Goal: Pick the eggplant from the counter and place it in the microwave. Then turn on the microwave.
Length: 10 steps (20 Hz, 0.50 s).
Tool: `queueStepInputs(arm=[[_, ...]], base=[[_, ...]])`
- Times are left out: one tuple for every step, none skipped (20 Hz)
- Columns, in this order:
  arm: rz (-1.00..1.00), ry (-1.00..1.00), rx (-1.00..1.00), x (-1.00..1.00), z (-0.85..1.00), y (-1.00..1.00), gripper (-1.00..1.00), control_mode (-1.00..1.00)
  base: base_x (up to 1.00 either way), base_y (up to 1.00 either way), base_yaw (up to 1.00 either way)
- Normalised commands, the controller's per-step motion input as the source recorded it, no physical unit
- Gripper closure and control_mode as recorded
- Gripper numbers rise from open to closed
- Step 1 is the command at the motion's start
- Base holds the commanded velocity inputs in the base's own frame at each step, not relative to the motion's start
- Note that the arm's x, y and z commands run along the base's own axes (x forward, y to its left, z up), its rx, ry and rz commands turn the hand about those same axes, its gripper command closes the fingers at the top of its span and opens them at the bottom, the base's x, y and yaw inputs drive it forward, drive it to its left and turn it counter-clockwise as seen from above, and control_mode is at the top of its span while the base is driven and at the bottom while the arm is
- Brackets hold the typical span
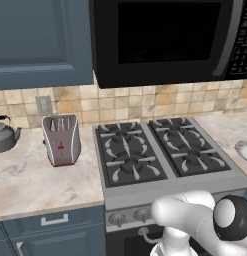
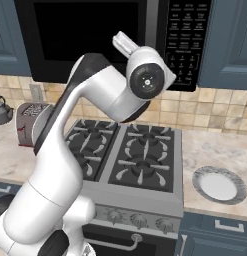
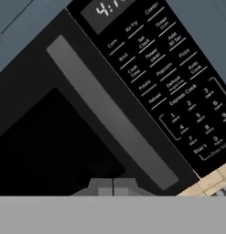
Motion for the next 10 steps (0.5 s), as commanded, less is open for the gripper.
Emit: queueStepInputs(arm=[[0.00, 0.06, 0.12, -0.03, 0.00, -0.12, 1.00, -1.00], [0.00, 0.07, 0.11, 0.00, 0.00, -0.10, 1.00, -1.00], [0.00, 0.06, 0.11, -0.01, 0.00, -0.09, 1.00, -1.00], [0.00, 0.07, 0.11, 0.00, 0.00, -0.09, 1.00, -1.00], [0.00, 0.06, 0.11, 0.00, 0.00, -0.09, 1.00, -1.00], [0.00, 0.05, 0.11, 0.00, 0.00, -0.10, 1.00, -1.00], [0.00, 0.06, 0.13, -0.01, 0.00, -0.09, 1.00, -1.00], [0.00, 0.05, 0.15, -0.01, -0.04, -0.08, 1.00, -1.00], [0.00, 0.04, 0.16, -0.03, -0.05, -0.08, 1.00, -1.00], [0.00, 0.04, 0.17, 0.00, -0.06, -0.08, 1.00, -1.00]], base=[[0.00, 0.00, 0.00], [0.00, 0.00, 0.00], [0.00, 0.00, 0.00], [0.00, 0.00, 0.00], [0.00, 0.00, 0.00], [0.00, 0.00, 0.00], [0.00, 0.00, 0.00], [0.00, 0.00, 0.00], [0.00, 0.00, 0.00], [0.00, 0.00, 0.00]])
